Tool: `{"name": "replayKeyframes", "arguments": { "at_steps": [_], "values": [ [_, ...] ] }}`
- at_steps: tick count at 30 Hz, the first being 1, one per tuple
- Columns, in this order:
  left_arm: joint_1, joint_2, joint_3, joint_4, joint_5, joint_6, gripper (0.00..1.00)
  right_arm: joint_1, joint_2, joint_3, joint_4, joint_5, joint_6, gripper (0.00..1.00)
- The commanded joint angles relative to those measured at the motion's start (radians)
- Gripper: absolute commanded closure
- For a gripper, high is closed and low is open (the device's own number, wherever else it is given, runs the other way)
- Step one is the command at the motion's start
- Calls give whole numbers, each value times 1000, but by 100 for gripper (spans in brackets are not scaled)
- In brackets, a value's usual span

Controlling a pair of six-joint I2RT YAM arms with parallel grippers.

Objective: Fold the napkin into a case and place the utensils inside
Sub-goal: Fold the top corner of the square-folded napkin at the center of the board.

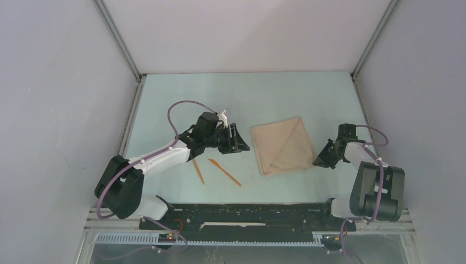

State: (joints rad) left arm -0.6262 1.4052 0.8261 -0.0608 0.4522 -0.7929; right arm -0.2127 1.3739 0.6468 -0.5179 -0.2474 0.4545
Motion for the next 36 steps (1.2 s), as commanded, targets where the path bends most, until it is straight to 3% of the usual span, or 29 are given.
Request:
{"name": "replayKeyframes", "arguments": {
  "at_steps": [1, 4, 21, 34, 35, 36],
  "values": [
    [-4, -8, -4, 44, 19, 9, 44, 7, -5, 28, 8, 4, -12, 90],
    [-4, -9, -4, 45, 21, 9, 44, 7, -15, 32, 8, 8, -14, 100],
    [-4, -9, -10, 51, 20, 7, 44, -9, -70, 52, -25, 93, -17, 100],
    [-4, -9, -19, 56, 27, 4, 45, -18, -14, 63, -9, 69, -26, 100],
    [-4, -10, -19, 56, 26, 6, 45, -14, -14, 69, -22, 72, -23, 97],
    [-3, -11, -19, 56, 26, 7, 44, -6, -24, 72, -33, 80, -18, 87]
  ]
}}
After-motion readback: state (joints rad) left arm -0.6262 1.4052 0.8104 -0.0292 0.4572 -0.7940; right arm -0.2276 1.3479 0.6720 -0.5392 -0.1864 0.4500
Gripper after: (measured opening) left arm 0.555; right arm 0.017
